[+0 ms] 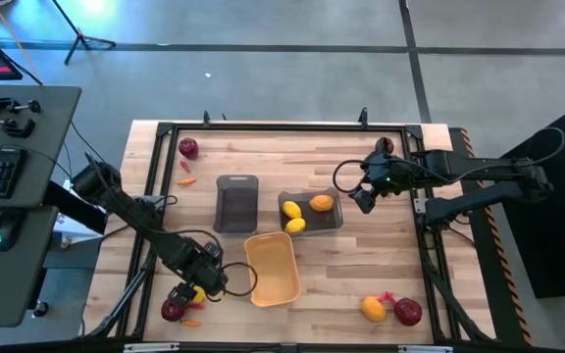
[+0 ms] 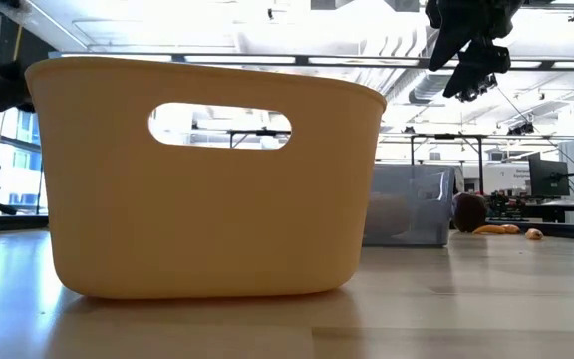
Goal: Sort produce into baskets
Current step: Put the lemon into the right black bin
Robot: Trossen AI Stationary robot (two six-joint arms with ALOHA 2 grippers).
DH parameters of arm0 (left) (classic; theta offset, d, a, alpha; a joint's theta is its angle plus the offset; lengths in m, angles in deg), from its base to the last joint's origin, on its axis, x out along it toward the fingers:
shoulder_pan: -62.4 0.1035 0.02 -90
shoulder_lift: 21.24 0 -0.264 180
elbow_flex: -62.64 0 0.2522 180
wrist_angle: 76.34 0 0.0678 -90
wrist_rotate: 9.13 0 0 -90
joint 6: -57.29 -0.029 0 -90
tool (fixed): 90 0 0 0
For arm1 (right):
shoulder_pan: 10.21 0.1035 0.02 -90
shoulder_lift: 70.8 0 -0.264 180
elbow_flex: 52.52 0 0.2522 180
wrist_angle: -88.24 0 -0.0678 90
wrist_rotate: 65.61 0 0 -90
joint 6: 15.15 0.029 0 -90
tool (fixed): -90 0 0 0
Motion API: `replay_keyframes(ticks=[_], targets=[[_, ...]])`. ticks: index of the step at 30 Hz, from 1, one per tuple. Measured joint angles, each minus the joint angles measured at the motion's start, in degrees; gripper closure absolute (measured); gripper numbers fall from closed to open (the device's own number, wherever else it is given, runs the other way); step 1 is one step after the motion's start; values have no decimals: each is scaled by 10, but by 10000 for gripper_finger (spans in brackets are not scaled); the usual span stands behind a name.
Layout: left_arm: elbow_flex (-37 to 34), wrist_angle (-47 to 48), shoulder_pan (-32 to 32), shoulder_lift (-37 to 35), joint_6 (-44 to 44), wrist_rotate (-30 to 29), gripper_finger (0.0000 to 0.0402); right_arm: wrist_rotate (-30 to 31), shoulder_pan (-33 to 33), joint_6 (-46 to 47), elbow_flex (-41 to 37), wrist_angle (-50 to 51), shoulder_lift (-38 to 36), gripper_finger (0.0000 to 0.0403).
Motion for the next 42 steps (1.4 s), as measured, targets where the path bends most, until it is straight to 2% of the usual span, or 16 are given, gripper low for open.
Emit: replay_keyframes(ticks=[5,9,16,21,42], targets=[[12,-13,-2,0,17,3,96,0,0,3,0,0,0,91],[-7,-20,-12,0,21,39,96,0,0,4,0,0,0,91],[-13,-24,-14,0,21,41,96,0,0,4,0,0,0,91],[-27,-23,-14,15,26,65,96,0,0,4,0,0,0,91],[-26,-46,-12,73,16,65,97,4,0,0,0,0,0,91]])
